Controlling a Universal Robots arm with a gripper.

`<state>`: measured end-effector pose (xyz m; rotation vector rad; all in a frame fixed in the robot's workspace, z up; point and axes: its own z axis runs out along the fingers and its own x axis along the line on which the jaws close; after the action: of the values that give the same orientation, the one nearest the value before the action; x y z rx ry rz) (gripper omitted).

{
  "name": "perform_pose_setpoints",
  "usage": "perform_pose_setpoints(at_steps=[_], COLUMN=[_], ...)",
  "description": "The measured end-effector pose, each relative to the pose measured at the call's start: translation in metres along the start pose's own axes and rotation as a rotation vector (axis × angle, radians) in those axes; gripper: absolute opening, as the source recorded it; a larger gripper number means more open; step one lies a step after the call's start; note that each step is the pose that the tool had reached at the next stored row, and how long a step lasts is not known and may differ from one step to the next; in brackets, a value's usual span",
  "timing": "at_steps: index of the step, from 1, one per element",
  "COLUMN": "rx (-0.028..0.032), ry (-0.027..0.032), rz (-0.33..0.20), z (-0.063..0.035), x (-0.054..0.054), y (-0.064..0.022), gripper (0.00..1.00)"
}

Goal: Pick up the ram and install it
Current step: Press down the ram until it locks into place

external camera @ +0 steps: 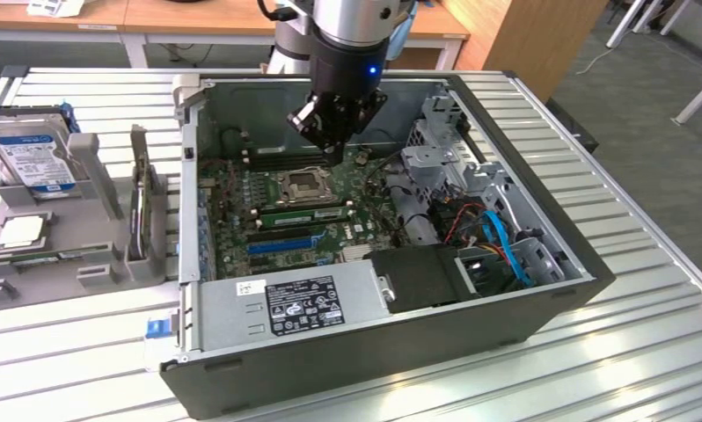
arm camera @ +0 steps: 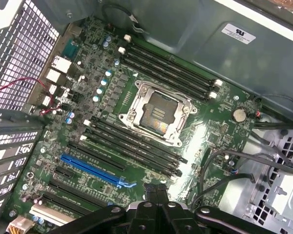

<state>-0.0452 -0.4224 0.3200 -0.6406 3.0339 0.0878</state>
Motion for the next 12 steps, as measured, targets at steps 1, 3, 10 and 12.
perform_pose_setpoints(at_steps=[1, 3, 10, 12], rx=[-0.0001, -0.0002, -0.0002, 0.0], ry=[-0.0001, -0.0002, -0.0002, -0.0004], rz=[0.0, 0.0, 0.0, 0.003], z=[0.0001, 0.0003, 0.0002, 0.0002], x=[0.0006, 0.0023, 0.0061, 0.0061], y=[0.0003, 0.001, 0.0028, 0.0028], gripper=[0.1, 0.1, 0.1, 0.1])
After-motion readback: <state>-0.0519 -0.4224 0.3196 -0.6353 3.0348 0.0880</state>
